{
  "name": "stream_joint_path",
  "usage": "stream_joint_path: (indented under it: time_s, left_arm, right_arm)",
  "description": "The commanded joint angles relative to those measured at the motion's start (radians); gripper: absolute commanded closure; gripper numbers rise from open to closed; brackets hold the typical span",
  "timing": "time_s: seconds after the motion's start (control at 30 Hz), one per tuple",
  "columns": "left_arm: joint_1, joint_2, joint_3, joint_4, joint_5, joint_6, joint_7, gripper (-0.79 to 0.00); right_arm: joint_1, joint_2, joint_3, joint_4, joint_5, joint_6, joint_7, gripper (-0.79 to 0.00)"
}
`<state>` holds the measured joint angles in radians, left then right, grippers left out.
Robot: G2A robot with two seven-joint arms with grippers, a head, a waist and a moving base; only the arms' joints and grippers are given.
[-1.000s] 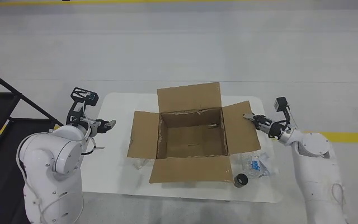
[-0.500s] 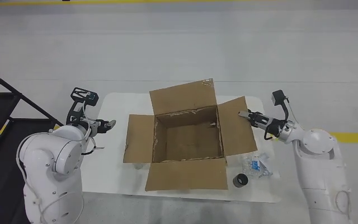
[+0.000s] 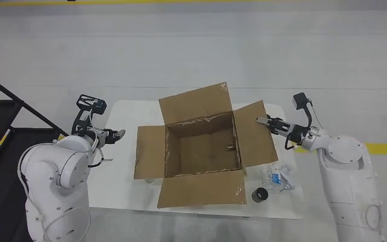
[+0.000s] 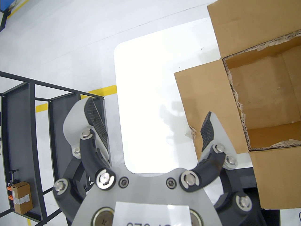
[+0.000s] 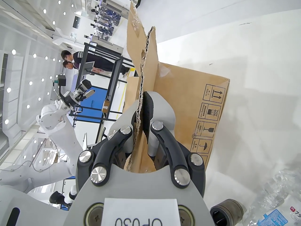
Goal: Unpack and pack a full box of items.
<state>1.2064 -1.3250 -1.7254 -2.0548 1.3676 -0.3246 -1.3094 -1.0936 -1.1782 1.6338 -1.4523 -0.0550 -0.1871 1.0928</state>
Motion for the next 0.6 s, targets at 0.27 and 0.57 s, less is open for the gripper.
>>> stream_joint_path:
  time_s: [0.27,0.57]
  left_arm:
    - [0.0,0.0,0.0,0.0,0.0,0.0,0.0,-0.785]
    - [0.0,0.0,0.0,0.0,0.0,0.0,0.0,-0.785]
  right_arm:
    - [-0.003,0.016,-0.009,-0.089,0.008,0.039,0.012,0.0]
    - [0.003,0.026,-0.029,-0.054,0.024,0.046,-0.01,0.0]
